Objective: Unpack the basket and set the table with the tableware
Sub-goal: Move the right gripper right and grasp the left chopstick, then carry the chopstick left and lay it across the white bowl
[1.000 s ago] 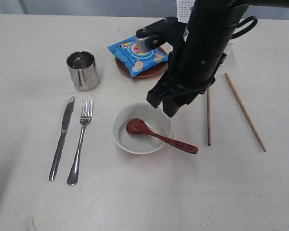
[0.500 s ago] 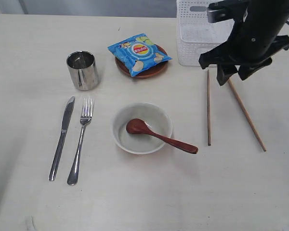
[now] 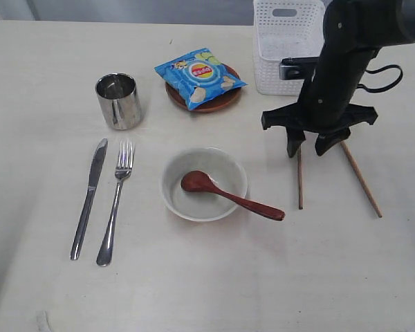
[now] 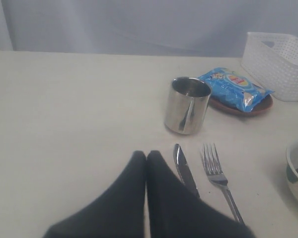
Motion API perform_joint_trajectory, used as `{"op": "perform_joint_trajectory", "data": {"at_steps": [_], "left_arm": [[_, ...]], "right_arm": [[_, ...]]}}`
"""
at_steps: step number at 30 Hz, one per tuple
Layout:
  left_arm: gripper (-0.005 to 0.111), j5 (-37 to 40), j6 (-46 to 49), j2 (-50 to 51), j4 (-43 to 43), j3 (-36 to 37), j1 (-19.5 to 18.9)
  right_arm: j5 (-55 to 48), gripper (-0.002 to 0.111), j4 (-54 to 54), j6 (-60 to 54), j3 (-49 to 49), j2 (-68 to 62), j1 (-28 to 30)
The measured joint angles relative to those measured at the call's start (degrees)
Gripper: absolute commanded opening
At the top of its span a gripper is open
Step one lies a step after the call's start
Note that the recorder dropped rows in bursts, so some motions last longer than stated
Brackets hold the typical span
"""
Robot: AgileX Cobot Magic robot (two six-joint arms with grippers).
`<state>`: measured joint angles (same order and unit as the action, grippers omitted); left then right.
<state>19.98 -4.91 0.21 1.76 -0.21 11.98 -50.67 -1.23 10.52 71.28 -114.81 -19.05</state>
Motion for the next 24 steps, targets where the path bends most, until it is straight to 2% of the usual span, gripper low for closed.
{"op": "perform_joint_trajectory", "data": {"at_steps": [5,15,17,20,24], "left_arm": [[0.000,0.0,0.0,0.0,0.0,0.0,0.0],[0.000,0.0,0.0,0.0,0.0,0.0,0.0],[0.000,0.0,0.0,0.0,0.0,0.0,0.0],[0.000,0.0,0.0,0.0,0.0,0.0,0.0],[0.000,0.0,0.0,0.0,0.0,0.0,0.0]], "right_arm": [[1.8,0.027,0.1,0.2,0.0,-2.3,0.0],[2.1,0.025,0.6,0.3,0.6,-3.7,0.0],[1.7,0.019,1.2,0.3,0.6,-4.1,0.0],[1.6,0.001,2.0,0.3,0.8,-4.4,-0.2],[1.1,-0.001,3.6,0.7,1.1,-4.5,-1.0]]}}
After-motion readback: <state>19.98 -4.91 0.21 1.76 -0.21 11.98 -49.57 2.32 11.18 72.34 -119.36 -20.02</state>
